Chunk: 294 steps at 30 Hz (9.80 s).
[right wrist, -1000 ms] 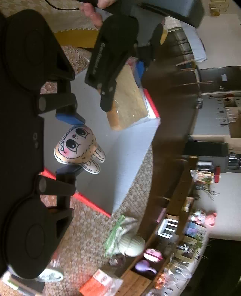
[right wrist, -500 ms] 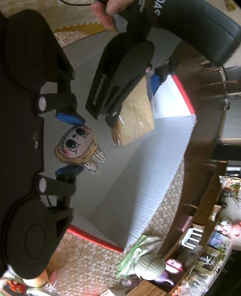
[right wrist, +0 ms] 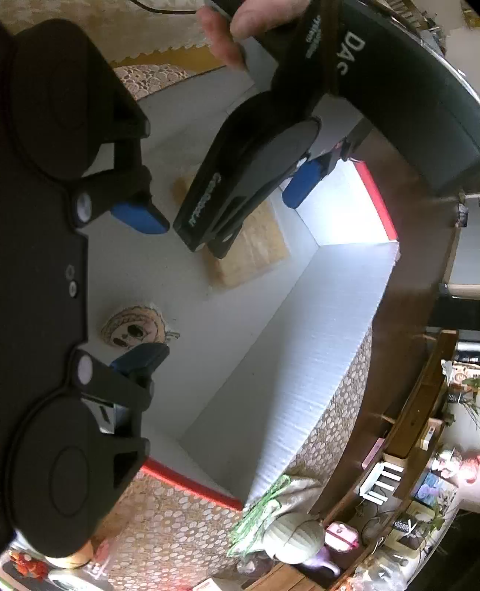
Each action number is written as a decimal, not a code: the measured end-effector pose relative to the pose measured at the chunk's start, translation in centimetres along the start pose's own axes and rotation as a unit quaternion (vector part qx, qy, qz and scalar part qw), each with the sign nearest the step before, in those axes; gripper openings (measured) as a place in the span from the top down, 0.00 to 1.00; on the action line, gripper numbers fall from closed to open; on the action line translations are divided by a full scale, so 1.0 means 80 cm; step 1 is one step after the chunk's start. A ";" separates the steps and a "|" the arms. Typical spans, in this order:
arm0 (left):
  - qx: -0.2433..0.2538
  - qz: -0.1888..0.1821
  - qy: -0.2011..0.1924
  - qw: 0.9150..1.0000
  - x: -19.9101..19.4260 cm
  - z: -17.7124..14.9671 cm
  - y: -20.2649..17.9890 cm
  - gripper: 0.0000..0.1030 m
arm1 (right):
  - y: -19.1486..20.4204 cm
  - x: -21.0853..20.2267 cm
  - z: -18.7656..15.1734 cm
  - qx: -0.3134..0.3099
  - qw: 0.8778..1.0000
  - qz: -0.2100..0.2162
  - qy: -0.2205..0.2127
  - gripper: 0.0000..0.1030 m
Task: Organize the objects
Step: 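Lower the bread into the box with the left gripper while the right releases the doll inside, then move both tools back to the table items, then grasp the black snack packet with the left gripper while the right grasps the pink tube, then carry the snack packet and pink tube toward the red box, then release the snack packet onto the bread with the left gripper while the right drops the tube in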
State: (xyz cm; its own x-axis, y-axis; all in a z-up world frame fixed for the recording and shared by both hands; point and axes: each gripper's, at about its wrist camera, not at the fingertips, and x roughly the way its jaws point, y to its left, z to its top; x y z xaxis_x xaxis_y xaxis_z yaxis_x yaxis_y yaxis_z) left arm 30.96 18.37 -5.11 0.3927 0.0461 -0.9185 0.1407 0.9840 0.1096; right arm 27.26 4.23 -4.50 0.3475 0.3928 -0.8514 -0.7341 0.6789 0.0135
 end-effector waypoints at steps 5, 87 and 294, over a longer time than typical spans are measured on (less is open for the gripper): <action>-0.005 0.003 -0.024 1.000 -0.017 -0.003 0.001 0.19 | 0.000 -0.023 -0.007 0.003 1.000 0.006 -0.017 0.36; 0.043 -0.070 -0.217 0.973 -0.056 -0.050 -0.355 0.00 | -0.253 -0.190 -0.330 0.254 0.944 -0.158 -0.138 0.18; -0.068 -0.053 -0.284 0.955 -0.213 -0.145 -0.138 0.15 | -0.027 -0.252 -0.207 0.098 0.972 -0.048 -0.207 0.11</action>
State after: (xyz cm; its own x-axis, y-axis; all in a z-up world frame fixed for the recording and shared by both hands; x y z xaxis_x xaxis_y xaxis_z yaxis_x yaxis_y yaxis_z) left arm 12.16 8.68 4.95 0.8173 -0.1184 -0.5639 0.1032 0.9929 -0.0590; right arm 12.15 -15.47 3.97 0.6447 0.5099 -0.5695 -0.5747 0.8146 0.0787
